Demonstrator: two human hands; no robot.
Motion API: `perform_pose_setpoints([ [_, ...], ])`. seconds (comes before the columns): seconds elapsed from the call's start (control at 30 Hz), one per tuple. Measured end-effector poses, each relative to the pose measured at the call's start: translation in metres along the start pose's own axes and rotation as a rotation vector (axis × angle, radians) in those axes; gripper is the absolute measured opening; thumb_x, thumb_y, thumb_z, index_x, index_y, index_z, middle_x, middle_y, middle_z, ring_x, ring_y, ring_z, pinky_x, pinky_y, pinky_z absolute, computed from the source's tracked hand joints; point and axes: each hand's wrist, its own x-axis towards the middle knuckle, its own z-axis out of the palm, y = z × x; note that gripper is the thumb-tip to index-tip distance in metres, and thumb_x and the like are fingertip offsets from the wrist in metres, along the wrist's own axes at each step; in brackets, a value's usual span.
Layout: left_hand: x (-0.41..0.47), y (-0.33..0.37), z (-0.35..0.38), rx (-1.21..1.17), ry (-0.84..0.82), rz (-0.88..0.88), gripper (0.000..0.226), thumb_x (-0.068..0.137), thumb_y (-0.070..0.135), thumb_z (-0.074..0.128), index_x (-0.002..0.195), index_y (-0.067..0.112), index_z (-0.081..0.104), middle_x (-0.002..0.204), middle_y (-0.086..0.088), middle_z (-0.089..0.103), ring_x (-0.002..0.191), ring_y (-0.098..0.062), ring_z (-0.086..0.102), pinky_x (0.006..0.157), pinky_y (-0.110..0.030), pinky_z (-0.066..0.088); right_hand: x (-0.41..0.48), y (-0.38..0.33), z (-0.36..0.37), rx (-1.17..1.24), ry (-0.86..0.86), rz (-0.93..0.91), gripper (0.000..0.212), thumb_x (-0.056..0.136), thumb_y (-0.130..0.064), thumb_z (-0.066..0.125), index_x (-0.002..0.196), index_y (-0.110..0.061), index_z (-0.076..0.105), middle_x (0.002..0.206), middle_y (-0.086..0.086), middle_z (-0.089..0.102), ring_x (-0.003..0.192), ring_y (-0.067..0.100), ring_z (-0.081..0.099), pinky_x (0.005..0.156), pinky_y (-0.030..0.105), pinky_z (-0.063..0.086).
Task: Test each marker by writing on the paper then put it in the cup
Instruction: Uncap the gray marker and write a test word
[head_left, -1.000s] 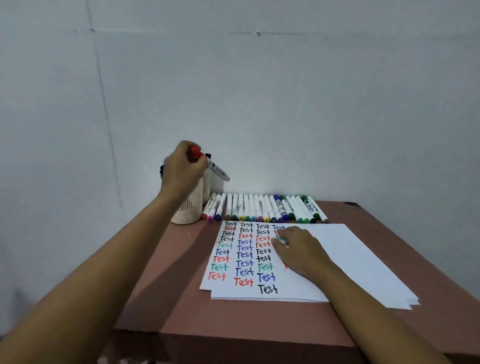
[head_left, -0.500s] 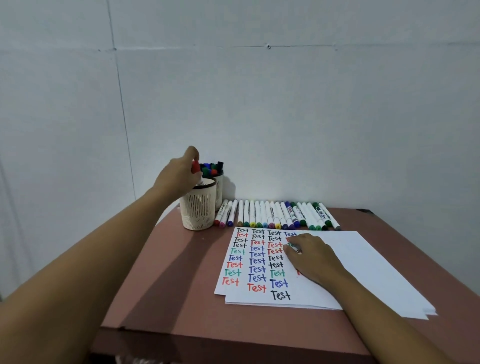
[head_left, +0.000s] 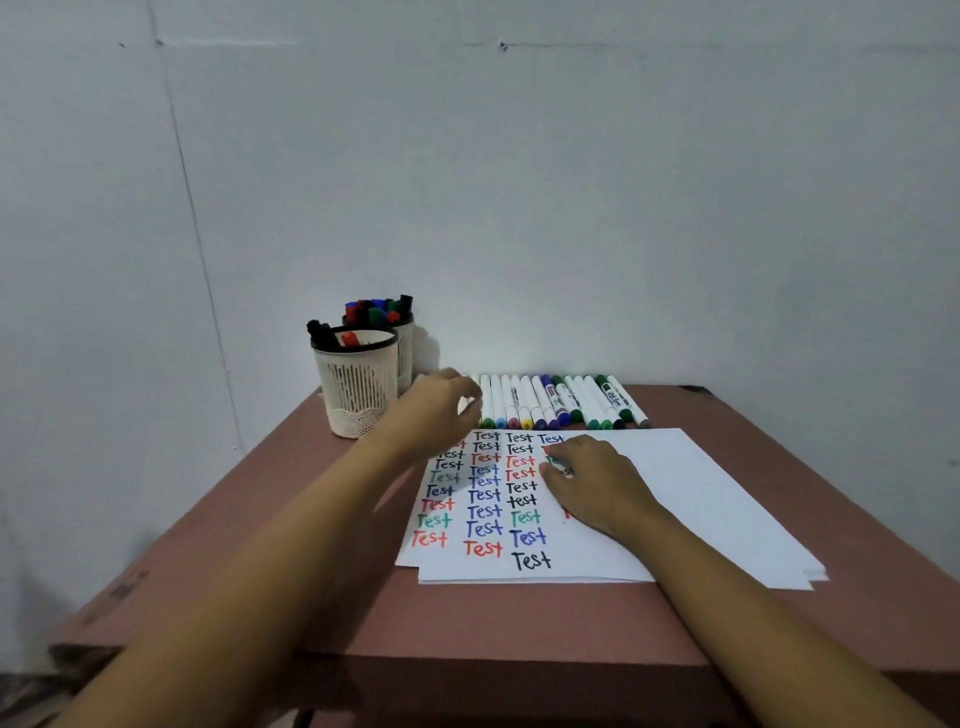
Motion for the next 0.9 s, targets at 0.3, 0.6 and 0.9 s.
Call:
perform_pose_setpoints([
  [0.3, -0.013, 0.002, 0.043, -0.040, -0.338, -0.009, 0.045, 0.100, 0.036, 0.036, 0.137, 0.013, 0.045, 0.144, -0.006, 0.038, 0.129, -0.018, 0.038, 0.105, -0.028, 0.028, 0.009, 0.003, -0.017, 0.154, -0.051, 0.052, 0.029, 0.095, -0.025, 0.043, 0.079, -0.016, 0.066, 0.083, 0.003, 0.061, 0.075, 0.020, 0.056, 0.062, 0.028, 0.041],
  [0.6, -0.011, -0.001, 0.048, -0.060, -0.307, -0.020, 0.046, 0.098, 0.038, 0.037, 0.139, 0.016, 0.043, 0.146, -0.003, 0.037, 0.130, -0.016, 0.037, 0.105, -0.025, 0.027, 0.075, 0.072, -0.039, 0.070, 0.201, 0.434, 0.008, 0.089, -0.002, 0.045, 0.086, -0.008, 0.049, 0.085, 0.008, 0.051, 0.077, 0.026, 0.048, 0.062, 0.028, 0.035],
  [0.9, -0.010, -0.001, 0.049, -0.058, -0.308, -0.032, 0.046, 0.098, 0.039, 0.038, 0.139, 0.018, 0.043, 0.145, -0.001, 0.037, 0.129, -0.014, 0.038, 0.104, -0.024, 0.027, 0.094, 0.093, -0.027, 0.085, 0.129, 0.498, 0.015, 0.085, -0.009, 0.050, 0.071, -0.008, 0.046, 0.077, 0.007, 0.054, 0.060, 0.018, 0.047, 0.048, 0.028, 0.034],
])
